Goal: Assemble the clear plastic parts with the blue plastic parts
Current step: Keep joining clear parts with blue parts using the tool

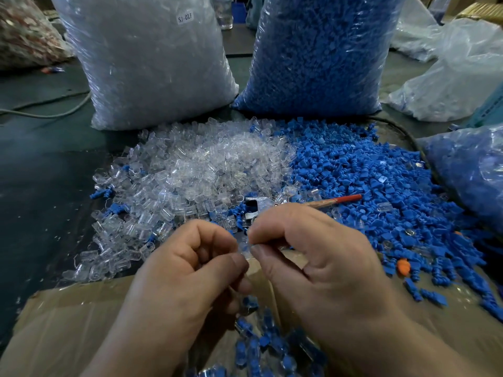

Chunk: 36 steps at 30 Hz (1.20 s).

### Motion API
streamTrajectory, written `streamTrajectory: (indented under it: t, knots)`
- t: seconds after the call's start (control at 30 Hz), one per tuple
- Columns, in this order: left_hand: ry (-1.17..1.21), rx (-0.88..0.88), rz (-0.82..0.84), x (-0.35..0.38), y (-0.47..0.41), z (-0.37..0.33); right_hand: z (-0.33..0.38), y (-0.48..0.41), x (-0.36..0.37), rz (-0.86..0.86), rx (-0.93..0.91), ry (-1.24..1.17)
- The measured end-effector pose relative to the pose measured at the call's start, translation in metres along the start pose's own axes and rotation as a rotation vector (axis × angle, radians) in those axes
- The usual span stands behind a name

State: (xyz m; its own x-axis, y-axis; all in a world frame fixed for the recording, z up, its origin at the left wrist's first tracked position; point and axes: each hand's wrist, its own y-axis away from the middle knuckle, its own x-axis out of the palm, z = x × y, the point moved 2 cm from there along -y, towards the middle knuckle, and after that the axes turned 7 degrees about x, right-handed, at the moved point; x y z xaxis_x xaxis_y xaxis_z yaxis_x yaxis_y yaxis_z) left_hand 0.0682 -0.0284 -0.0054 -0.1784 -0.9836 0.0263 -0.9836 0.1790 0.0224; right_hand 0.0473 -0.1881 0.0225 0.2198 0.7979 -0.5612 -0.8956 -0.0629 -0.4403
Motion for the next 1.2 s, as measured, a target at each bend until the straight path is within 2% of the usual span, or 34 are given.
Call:
streamTrajectory:
  t: [0.17,0.27,0.53,0.7,0.77,0.83,0.9,0.93,1.07,1.2]
  knots:
    - [0.114,0.007,0.051,0.0,-0.001,-0.002,0.002,0.0,-0.001,-0.035,-0.137,0.02]
    - [0.204,0.041,0.091,0.002,0.0,-0.003,0.006,0.001,0.001,0.014,-0.209,0.055]
    - [0.252,0.045,0.091,0.003,0.0,-0.006,0.005,-0.001,-0.002,0.05,-0.204,0.131]
    - [0.108,0.093,0.059,0.0,0.0,-0.003,0.005,0.0,-0.002,0.13,-0.272,0.15]
    - [0.073,0.088,0.004,-0.002,0.0,-0.002,-0.001,-0.002,-0.002,0.165,-0.198,0.301]
    - [0.052,0.09,-0.013,-0.005,-0.003,-0.002,-0.015,-0.006,-0.007,0.195,0.0,0.565]
    - [-0.009,0.095,-0.01,-0.009,-0.004,-0.001,-0.033,-0.011,-0.017,0.307,0.226,0.741]
    - [-0.031,0.1,-0.002,-0.011,-0.004,-0.001,-0.04,-0.013,-0.022,0.348,0.276,0.808]
    - [-0.045,0.101,-0.009,-0.011,-0.004,-0.003,-0.048,-0.02,-0.028,0.404,0.296,0.895]
    - [-0.027,0.081,-0.032,-0.013,-0.004,-0.001,-0.047,-0.024,-0.024,0.416,0.228,0.916]
